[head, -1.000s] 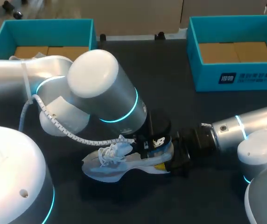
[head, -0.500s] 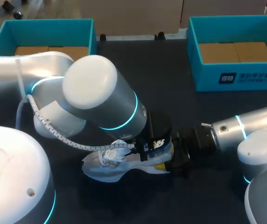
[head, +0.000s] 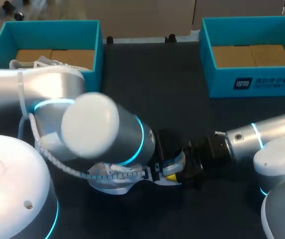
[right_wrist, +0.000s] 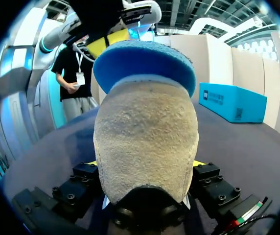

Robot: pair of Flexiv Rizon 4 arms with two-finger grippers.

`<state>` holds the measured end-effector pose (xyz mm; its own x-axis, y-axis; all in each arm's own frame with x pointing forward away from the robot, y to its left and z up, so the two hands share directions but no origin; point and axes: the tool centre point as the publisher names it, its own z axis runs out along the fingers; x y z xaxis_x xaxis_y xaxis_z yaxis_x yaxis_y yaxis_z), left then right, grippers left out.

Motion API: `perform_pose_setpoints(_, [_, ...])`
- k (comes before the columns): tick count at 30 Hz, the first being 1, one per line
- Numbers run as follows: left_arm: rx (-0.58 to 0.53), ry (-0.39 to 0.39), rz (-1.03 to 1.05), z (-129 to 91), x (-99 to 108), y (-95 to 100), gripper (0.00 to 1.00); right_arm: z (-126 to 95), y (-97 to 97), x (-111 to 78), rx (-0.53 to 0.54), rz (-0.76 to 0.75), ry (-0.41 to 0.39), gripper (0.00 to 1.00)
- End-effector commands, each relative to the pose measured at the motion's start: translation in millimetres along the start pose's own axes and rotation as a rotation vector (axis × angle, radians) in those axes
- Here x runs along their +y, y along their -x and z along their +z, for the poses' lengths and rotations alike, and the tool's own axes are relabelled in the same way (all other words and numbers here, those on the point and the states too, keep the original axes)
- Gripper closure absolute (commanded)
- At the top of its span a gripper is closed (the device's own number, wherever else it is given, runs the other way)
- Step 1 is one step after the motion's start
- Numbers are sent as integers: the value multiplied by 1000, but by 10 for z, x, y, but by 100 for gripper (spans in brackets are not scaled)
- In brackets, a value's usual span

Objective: Take the shoe out of the shoebox, open the shoe tongue, remove and reinsert the insole, then place the shoe into the shoebox

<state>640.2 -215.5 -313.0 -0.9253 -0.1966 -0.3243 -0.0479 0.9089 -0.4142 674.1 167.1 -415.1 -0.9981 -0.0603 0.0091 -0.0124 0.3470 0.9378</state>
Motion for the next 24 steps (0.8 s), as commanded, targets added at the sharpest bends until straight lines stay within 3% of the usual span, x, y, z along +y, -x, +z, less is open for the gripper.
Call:
perform_pose_setpoints(1, [-61, 0, -13, 49, -57, -63, 100, 26, -18, -7, -1, 0, -4, 100])
perform_pose_setpoints(15, [-198, 53, -96, 32, -117, -108, 99, 26, -18, -7, -1, 0, -4, 100])
perform_pose_setpoints(19, [-224, 59, -102, -6, -105, -136, 69, 26, -18, -7, -1, 0, -4, 100])
perform_pose_setpoints(24, [-256, 75, -122, 8, -69, -128, 69, 26, -18, -7, -1, 0, -4, 100])
